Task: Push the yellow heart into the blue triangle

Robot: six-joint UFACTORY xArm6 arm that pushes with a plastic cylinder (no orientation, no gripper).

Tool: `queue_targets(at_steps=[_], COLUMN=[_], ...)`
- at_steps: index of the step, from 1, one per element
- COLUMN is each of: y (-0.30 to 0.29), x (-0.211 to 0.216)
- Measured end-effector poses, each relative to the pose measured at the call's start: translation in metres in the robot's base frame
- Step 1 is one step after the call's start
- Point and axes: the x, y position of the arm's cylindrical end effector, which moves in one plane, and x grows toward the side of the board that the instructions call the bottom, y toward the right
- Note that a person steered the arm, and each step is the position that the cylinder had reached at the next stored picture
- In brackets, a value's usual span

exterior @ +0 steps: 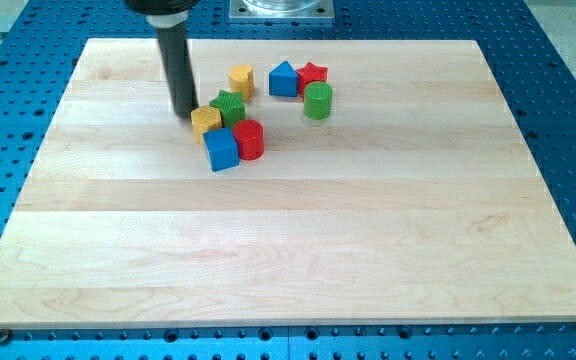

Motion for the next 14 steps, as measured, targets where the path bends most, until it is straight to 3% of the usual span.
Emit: queue_targets(at_steps=[1,3,4,5,7,8,9,12,13,14], y=[-0.013,0.065,0.012,0.012,0.095,0.071,0.114,0.122,0.118,0.152], x=[0.036,0.034,0.052,0.090,0.067,0.103,0.085,0.054,0.061,0.081])
